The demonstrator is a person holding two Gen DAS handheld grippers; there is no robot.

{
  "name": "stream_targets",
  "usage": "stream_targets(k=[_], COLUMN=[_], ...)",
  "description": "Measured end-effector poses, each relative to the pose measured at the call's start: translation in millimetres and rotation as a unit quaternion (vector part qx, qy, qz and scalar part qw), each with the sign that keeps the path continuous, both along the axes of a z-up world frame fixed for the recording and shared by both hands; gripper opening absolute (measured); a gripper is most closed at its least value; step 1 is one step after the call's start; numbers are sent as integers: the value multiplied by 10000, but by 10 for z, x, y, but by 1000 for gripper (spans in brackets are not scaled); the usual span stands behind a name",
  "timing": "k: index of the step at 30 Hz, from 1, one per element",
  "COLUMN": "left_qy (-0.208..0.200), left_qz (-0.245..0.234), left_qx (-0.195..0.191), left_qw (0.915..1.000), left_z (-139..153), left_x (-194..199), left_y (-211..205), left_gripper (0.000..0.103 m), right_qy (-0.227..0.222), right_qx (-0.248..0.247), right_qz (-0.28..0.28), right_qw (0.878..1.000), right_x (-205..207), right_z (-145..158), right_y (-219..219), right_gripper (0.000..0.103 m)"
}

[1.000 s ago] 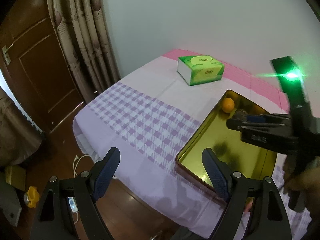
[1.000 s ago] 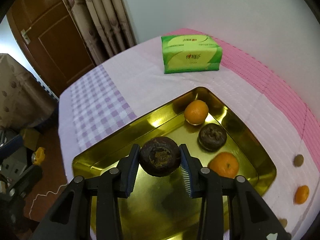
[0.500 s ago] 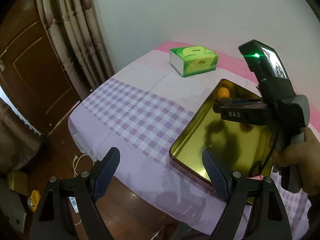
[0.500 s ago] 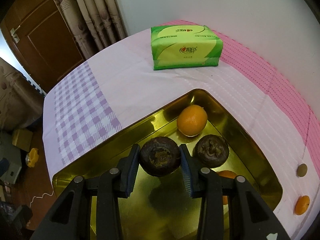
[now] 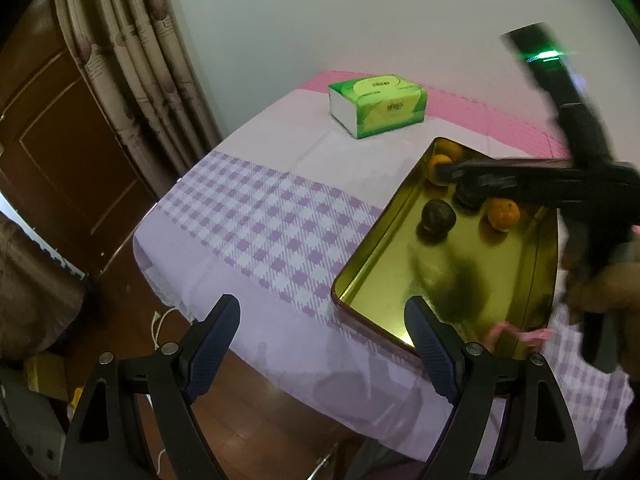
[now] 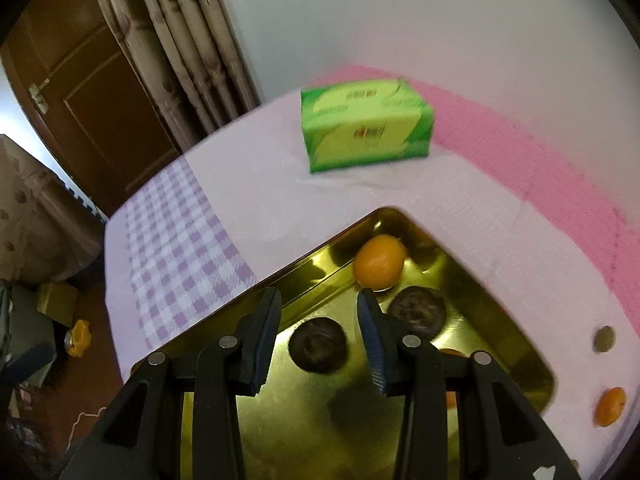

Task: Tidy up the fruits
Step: 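Carry the dark brown fruit into the gold tray and release it with the right gripper, then grasp a small green-brown fruit with the right gripper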

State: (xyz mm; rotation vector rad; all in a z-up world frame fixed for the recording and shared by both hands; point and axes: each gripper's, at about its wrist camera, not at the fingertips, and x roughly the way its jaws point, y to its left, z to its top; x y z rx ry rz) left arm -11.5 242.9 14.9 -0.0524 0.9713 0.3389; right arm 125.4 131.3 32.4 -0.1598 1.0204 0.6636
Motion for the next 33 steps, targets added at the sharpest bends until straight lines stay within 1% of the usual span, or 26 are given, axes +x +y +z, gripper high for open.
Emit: stream_targets(k=[2, 4, 6, 7, 9, 11, 12, 14, 15, 18, 21, 23, 24, 26, 27, 30, 32, 33], left_qy=[-25, -18, 14, 27, 48, 78, 89, 126, 155, 209, 261, 306, 328, 355, 361, 392, 412, 414], left_qz=[-6, -12, -38, -50, -83, -124, -142, -178, -198, -237, -249, -266, -279, -297, -303, -323, -335, -350], left_qx=[-29, -68, -122, -133, -103, -49, -32, 22, 53, 119, 148, 159, 178, 230, 246, 317, 354, 368], left_qw=[10000, 10000, 9999, 9999, 9999, 9999, 9999, 9998, 9997, 9994, 9992, 9990, 9989, 9987, 9986, 9982, 9980, 9979], left_z=[11, 6, 0, -4, -17, -37, -46, -69, -84, -122, -153, -179, -191, -210, -220, -244, -257, -257], left_x=[-13, -29, -31, -30, -22, -4, 3, 17, 24, 46, 64, 78, 85, 96, 97, 106, 109, 108], left_y=[-2, -8, -28, -41, -73, -111, -121, -143, -155, -177, -188, -197, -207, -227, -235, -259, -276, -284], left_gripper=[85, 85, 85, 85, 85, 85, 85, 85, 85, 85, 85, 85, 85, 85, 85, 85, 85, 85], right_qy=[-186, -323, -513, -588, -533, -396, -314, -203, -155, 1, 71, 135, 172, 190, 229, 277, 269, 206], right_qx=[172, 229, 41, -96, -314, -504, -674, -1042, -1117, -1230, -1199, -1221, -1239, -1343, -1394, -1390, -1235, -1130], right_qz=[-88, -208, -396, -530, -912, -1247, -1345, -1434, -1444, -1521, -1537, -1511, -1485, -1380, -1339, -1334, -1320, -1342], right_qw=[9996, 9990, 9979, 9968, 9939, 9901, 9881, 9840, 9831, 9807, 9808, 9809, 9810, 9811, 9809, 9809, 9832, 9843], right_x=[-69, -71, -5, 53, 244, 466, 564, 703, 752, 878, 952, 1004, 1022, 1058, 1076, 1124, 1084, 1027], right_z=[155, 277, 363, 382, 380, 323, 263, 121, 54, -136, -274, -363, -401, -480, -520, -557, -484, -401], right_y=[-239, -518, -846, -1021, -1392, -1721, -1838, -1973, -2021, -2121, -2138, -2098, -2089, -2027, -2008, -1972, -1987, -2025], right_gripper=[44, 57, 61, 61, 61, 61, 61, 61, 61, 61, 61, 59, 57, 44, 34, 33, 25, 25])
